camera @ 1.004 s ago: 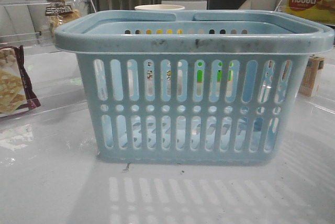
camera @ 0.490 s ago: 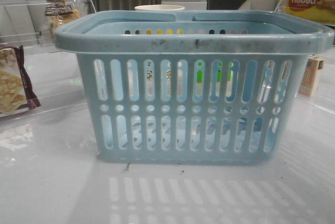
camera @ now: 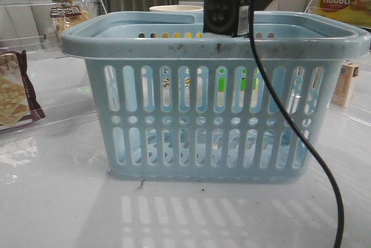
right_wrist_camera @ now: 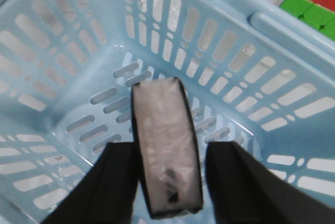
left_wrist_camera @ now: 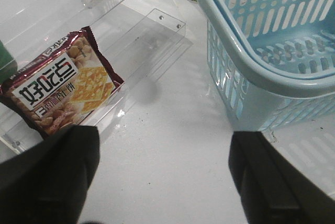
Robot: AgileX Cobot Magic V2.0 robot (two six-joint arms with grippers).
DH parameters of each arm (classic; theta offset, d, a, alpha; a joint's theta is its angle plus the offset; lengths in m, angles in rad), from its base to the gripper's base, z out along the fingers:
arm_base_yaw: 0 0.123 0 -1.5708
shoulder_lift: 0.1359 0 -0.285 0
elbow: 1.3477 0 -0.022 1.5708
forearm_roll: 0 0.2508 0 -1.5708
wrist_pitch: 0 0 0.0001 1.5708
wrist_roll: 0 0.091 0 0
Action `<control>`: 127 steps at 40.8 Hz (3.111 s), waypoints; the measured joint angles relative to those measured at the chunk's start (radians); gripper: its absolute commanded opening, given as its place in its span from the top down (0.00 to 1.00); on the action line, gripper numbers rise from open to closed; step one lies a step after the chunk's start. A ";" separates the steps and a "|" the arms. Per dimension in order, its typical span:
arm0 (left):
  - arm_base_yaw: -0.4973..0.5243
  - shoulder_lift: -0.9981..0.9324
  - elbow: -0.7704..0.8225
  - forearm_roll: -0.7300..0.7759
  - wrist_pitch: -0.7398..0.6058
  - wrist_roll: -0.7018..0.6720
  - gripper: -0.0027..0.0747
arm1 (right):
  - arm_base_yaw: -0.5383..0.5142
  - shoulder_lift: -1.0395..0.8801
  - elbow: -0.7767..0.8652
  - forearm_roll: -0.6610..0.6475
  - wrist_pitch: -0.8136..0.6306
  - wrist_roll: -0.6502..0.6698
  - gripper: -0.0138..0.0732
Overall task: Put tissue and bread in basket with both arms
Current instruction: 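Lower the box into the blue basket and open the right gripper, then reach the left gripper to the bagged bread bun and grasp it, then carry the bread bun over the basket with the left gripper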
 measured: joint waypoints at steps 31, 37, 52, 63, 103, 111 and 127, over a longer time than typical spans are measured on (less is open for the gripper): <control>0.000 0.000 0.000 0.000 -0.002 0.000 0.24 | 0.024 -0.573 0.475 -0.029 -0.189 -0.020 0.18; 0.000 0.000 0.000 -0.003 -0.029 0.000 0.24 | 0.024 -0.688 0.588 -0.029 -0.195 -0.021 0.18; 0.000 0.180 -0.073 -0.022 -0.096 0.000 0.11 | 0.024 -0.730 0.636 -0.029 -0.179 -0.021 0.18; 0.049 0.503 -0.320 -0.024 -0.103 0.000 0.13 | 0.024 -0.730 0.636 -0.029 -0.170 -0.021 0.18; 0.200 1.284 -0.864 -0.058 -0.448 0.000 0.48 | 0.024 -0.730 0.636 -0.029 -0.167 -0.022 0.18; 0.200 1.297 -0.864 -0.058 -0.492 0.000 0.66 | 0.024 -0.730 0.636 -0.029 -0.167 -0.022 0.18; 0.198 1.235 -0.864 -0.089 -0.407 0.000 0.85 | 0.024 -0.730 0.636 -0.029 -0.167 -0.022 0.18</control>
